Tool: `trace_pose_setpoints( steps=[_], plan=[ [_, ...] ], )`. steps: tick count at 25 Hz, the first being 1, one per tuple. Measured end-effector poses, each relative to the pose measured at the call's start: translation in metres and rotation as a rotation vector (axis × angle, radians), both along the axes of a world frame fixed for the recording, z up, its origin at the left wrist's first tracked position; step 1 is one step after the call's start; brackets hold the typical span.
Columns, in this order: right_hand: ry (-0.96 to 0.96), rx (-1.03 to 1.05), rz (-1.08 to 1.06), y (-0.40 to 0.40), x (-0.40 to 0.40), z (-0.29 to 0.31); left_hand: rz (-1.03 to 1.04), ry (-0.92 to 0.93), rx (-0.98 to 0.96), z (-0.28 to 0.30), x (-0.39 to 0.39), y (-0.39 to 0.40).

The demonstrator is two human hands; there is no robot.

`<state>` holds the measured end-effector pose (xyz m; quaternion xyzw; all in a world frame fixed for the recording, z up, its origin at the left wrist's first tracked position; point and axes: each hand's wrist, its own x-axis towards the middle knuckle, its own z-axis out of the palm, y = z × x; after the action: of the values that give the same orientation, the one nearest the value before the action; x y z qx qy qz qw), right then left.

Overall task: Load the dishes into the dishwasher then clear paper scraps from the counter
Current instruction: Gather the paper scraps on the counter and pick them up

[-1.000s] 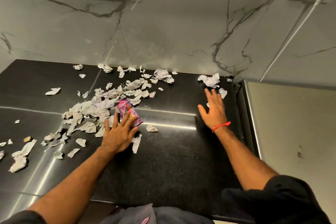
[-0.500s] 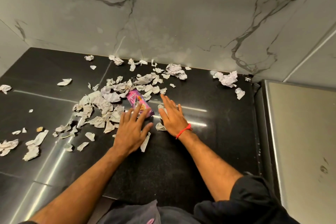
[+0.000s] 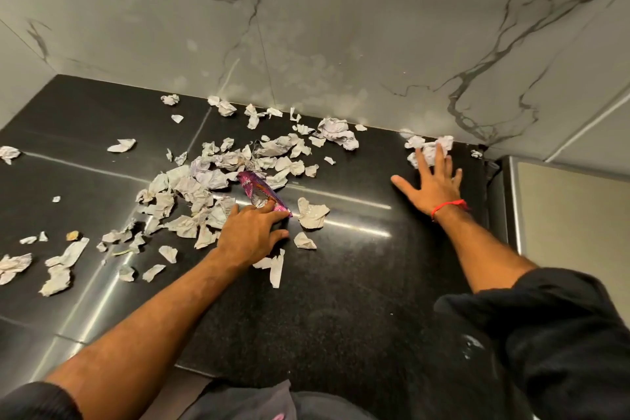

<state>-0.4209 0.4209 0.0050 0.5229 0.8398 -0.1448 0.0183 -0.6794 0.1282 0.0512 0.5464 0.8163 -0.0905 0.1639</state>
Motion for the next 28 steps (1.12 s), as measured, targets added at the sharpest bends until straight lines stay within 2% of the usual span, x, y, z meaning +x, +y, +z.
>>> trace_pose_setpoints(
  steps=[3,8,11,14,15,17,20,22,24,26,28],
  plan=[
    [0.046,0.027,0.134,-0.054,-0.052,-0.004,0.011,-0.024,0.002,0.003,0.002,0.0],
    [0.132,-0.167,0.321,-0.144,-0.124,0.008,-0.043,-0.078,-0.053,0.009,-0.008,-0.005],
    [0.383,-0.291,0.338,-0.158,-0.127,0.02,0.019,-0.184,0.068,0.01,-0.011,-0.027],
    [0.685,-0.15,0.194,-0.162,-0.094,0.021,0.071,-0.105,0.297,0.003,0.002,-0.057],
    [0.692,-0.093,0.156,-0.166,-0.08,0.017,0.065,-0.089,0.363,0.001,0.007,-0.064],
    [0.55,-0.014,0.167,-0.184,-0.059,0.008,0.053,-0.135,0.433,-0.002,0.018,-0.076],
    [0.293,-0.004,0.256,-0.22,-0.056,0.0,-0.046,-0.17,0.263,-0.012,0.033,-0.087],
    [0.298,-0.049,0.4,-0.234,-0.066,-0.002,-0.008,-0.14,0.25,-0.019,0.033,-0.092],
    [0.425,-0.172,0.492,-0.233,-0.077,0.003,0.115,-0.067,0.321,-0.017,0.025,-0.091],
    [0.643,-0.232,0.375,-0.22,-0.079,0.005,0.184,-0.002,0.399,-0.01,0.018,-0.083],
    [0.775,-0.175,0.197,-0.2,-0.067,0.006,0.121,-0.004,0.445,-0.002,0.024,-0.067]
  ],
)
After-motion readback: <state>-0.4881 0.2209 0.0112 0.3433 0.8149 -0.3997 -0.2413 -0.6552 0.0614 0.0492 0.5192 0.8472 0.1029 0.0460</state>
